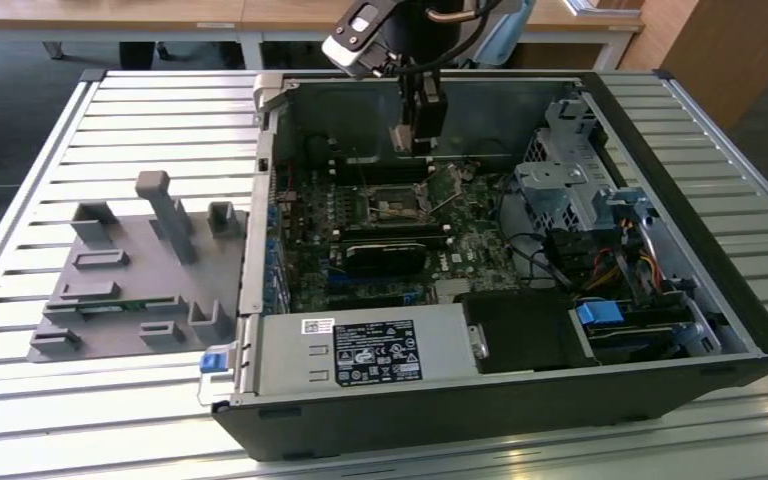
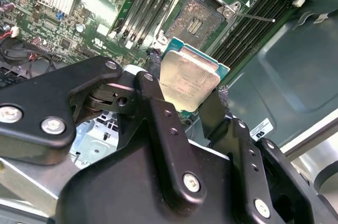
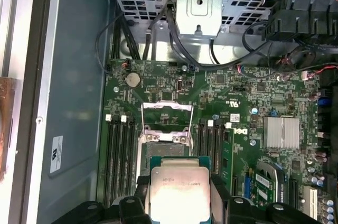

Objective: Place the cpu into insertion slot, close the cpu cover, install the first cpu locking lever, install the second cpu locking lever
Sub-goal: 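Place the cpu into insertion slot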

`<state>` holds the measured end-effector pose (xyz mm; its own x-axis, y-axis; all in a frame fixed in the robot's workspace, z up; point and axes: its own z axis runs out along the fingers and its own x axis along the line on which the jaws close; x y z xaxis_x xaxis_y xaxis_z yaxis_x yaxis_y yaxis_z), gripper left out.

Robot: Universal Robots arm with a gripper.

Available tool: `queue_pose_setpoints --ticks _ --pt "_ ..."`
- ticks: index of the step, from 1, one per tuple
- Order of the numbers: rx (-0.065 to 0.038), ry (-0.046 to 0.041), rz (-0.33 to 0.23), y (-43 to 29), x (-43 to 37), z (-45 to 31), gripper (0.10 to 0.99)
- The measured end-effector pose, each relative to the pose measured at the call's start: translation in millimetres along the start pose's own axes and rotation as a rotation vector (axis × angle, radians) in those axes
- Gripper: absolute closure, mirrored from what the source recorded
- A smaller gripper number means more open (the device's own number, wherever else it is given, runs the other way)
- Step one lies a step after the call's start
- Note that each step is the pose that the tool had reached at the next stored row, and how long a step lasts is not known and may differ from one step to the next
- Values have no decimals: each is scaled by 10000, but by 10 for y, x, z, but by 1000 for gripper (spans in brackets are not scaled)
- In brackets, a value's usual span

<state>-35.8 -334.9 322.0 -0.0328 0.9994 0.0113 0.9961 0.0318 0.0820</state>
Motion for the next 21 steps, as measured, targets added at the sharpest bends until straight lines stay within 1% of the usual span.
queue_pose_setpoints --ticks 8,21 --pt "-1 -2 41 -15 15 64 549" --pt "-1 -5 70 -31 16 139 549"
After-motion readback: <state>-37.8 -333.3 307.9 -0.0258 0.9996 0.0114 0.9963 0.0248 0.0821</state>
